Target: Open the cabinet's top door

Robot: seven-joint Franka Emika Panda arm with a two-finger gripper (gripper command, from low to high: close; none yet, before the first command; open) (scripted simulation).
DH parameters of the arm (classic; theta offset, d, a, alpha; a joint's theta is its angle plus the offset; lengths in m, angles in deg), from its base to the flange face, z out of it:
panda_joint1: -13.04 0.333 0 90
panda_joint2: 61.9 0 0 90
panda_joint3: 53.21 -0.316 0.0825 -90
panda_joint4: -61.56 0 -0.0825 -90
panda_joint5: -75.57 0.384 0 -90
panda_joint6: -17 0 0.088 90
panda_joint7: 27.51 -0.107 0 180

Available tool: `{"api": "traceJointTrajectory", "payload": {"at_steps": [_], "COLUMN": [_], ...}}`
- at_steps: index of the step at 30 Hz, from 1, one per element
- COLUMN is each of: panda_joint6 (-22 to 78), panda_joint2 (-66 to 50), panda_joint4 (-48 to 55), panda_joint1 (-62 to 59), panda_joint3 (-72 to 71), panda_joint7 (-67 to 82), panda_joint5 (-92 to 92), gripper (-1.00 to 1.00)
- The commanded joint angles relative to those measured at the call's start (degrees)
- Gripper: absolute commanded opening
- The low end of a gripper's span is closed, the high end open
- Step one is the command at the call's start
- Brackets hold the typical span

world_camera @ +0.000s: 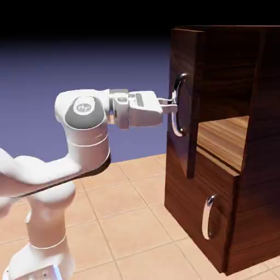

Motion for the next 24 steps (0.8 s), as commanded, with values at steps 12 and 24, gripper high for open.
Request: {"api": "traceJointTrajectory", "payload": {"at_steps": [12,24], "panda_joint6": [13.2,26.9], "panda_joint2": [8.1,8.3], "panda_joint4": [-8.1,-7.5], "panda_joint1": [-6.2,-4.9], "panda_joint3": [-24.9,-49.8], "panda_joint7": [0.0,-1.4], "panda_joint5": [22.9,44.5], "gripper": [-1.0,-1.0]}}
